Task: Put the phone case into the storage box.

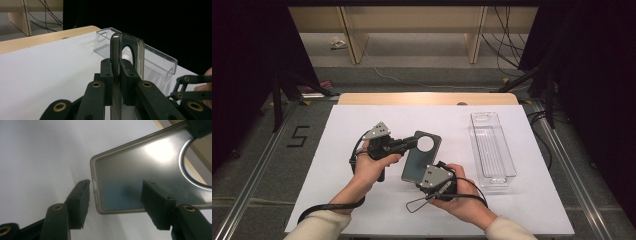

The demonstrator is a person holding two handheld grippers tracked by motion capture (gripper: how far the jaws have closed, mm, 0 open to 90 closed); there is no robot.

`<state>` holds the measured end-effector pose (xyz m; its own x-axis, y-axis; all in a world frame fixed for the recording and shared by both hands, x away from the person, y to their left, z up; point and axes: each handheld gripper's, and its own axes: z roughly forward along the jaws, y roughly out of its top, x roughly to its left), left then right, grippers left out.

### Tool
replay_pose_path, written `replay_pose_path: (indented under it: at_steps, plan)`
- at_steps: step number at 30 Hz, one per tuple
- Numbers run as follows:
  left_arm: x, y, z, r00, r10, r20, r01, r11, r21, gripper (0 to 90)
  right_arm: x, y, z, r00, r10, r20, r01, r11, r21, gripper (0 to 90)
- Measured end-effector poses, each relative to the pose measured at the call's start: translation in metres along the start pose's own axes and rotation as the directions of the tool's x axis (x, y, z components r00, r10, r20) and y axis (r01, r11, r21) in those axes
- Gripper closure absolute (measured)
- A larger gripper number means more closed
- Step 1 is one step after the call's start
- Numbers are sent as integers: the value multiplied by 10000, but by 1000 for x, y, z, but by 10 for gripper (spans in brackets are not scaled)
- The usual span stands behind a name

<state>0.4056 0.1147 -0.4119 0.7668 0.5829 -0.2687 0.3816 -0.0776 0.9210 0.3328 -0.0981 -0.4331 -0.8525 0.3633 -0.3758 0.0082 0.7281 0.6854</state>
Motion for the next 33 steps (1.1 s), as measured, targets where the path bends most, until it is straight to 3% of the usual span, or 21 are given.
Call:
replay_pose_path:
  at_steps: [9,18,33]
  plan:
    - [0,-1,-3,9995,311,25,-311,9995,-93,816,-8,-3,-3,9963,799,317,-791,9966,-244,367]
    - [0,-1,-7,9987,494,-125,-497,9984,-262,816,-14,-4,-6,9912,1221,504,-1198,9917,-462,334]
    - [-2,-5,-15,9960,878,-158,-884,9949,-493,816,-29,-9,-12,9625,2574,861,-2494,9638,-939,256]
